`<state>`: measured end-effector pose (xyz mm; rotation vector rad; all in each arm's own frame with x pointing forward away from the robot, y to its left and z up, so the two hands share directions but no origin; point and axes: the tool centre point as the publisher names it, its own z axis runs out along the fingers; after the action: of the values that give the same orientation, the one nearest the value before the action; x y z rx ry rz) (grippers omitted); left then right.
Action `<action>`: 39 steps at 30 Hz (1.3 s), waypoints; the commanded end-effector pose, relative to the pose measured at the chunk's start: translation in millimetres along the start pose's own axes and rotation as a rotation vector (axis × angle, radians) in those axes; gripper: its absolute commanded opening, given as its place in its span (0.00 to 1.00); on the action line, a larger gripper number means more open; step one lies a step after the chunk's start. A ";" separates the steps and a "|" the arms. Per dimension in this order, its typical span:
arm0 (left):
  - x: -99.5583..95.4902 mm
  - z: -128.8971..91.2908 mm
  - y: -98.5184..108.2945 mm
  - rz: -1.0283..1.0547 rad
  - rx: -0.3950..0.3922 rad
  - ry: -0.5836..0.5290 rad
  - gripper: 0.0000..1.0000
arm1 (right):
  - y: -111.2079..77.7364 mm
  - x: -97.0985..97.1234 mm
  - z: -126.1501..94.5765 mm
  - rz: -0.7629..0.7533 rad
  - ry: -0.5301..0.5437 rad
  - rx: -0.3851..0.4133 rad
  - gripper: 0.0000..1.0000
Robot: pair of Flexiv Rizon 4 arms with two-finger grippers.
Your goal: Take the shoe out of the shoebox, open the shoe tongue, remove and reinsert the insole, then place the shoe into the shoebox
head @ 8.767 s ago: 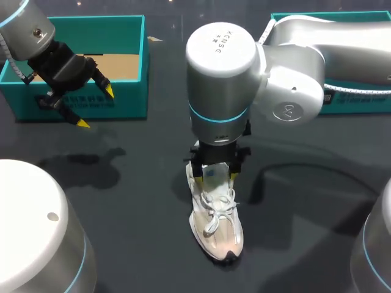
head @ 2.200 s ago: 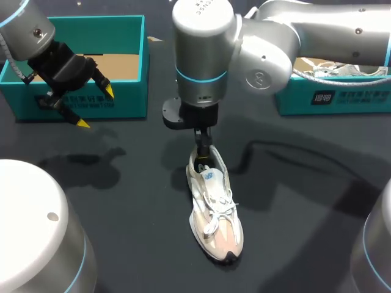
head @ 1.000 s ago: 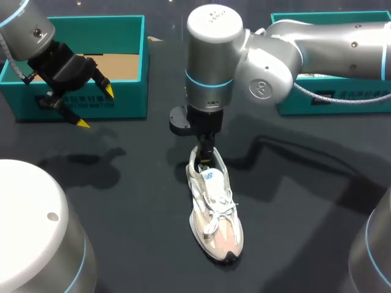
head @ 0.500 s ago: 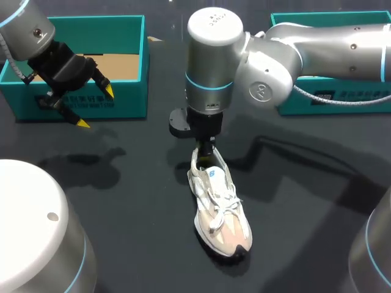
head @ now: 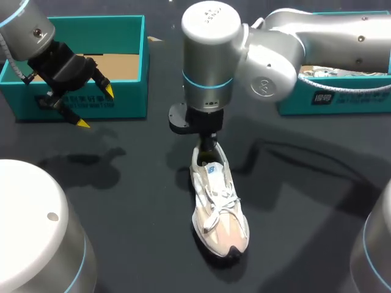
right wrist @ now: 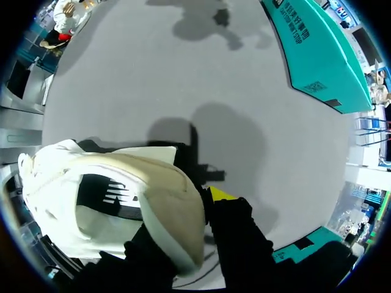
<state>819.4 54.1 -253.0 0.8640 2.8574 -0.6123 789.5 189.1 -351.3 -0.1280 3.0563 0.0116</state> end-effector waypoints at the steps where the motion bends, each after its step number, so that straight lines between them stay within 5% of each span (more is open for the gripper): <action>1: 0.9 -0.7 0.1 0.001 -0.002 0.001 1.00 | -9.0 3.1 -32.8 0.007 -0.043 0.022 0.00; 5: 0.9 -0.7 0.1 0.001 -0.002 0.001 1.00 | -20.0 -2.8 -52.0 0.020 -0.052 0.009 0.00; 20: 0.9 -0.7 0.1 0.001 -0.002 0.001 1.00 | -20.0 -2.8 -52.0 0.020 -0.052 0.009 0.00; 29: 0.9 -0.7 0.1 0.001 -0.002 0.001 1.00 | -61.6 -25.9 -108.1 0.049 -0.111 0.124 0.00; 32: 0.9 -0.7 0.1 0.001 -0.002 0.001 1.00 | -79.7 -38.3 -130.0 0.002 -0.130 0.108 0.00; 39: 0.9 -0.7 0.1 0.001 -0.002 0.001 1.00 | -79.7 -38.3 -130.0 0.002 -0.130 0.108 0.00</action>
<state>819.4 54.1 -253.0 0.8642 2.8573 -0.6123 826.8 117.5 -219.8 -0.1072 2.9245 -0.1598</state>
